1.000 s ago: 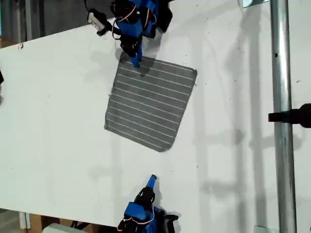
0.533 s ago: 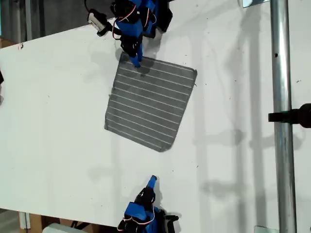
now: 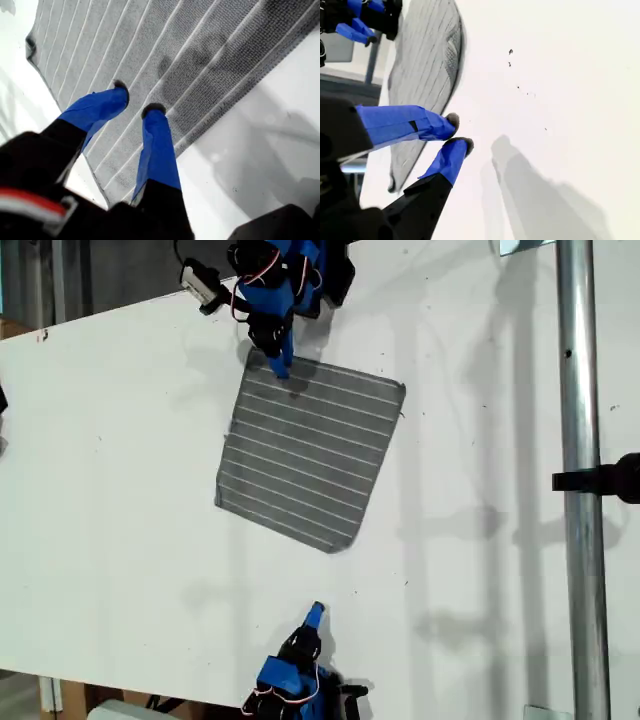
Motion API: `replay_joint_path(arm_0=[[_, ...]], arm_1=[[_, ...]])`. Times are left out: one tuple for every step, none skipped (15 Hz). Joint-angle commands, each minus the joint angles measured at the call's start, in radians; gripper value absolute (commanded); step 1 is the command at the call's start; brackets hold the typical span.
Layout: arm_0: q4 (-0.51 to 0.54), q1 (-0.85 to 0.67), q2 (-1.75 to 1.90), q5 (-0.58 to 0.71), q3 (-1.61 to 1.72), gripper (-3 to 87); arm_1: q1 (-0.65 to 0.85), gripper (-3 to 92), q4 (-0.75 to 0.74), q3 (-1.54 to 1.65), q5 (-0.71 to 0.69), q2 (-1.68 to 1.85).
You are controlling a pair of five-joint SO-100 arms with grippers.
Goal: Grasp corners of a towel and fold twice.
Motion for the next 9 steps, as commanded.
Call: replay_joint_path(arm_0=[[0.003,0.012,0.002,0.002,0.005,5.4],[0.003,0.009,0.002,0.002,0.005,5.4],[0.003,0.006,0.002,0.002,0.005,5.4],[0.003,0.006,0.002,0.002,0.005,5.4],[0.003,0.006,0.002,0.002,0.005,5.4],[0.003,0.006,0.002,0.002,0.005,5.4],[0.003,0.006,0.002,0.002,0.005,5.4],[0.003,0.0,0.002,0.0,0.005,5.4],[0.003,-0.008,0.002,-0.003,0.005,5.4]], arm_1=[[-0.003,11.6,0.008,-0.011,-0.011,0.002],[-0.003,11.6,0.008,-0.011,-0.011,0.002],[-0.003,11.6,0.008,-0.011,-0.011,0.002],[-0.003,11.6,0.008,-0.011,-0.011,0.002],[-0.003,11.6,0.008,-0.011,-0.011,0.002],[-0.003,11.6,0.008,-0.011,-0.011,0.002],[-0.003,11.6,0.008,-0.011,-0.011,0.002],[-0.003,11.6,0.008,-0.011,-0.011,0.002],[-0.003,11.6,0.008,-0.011,-0.011,0.002]])
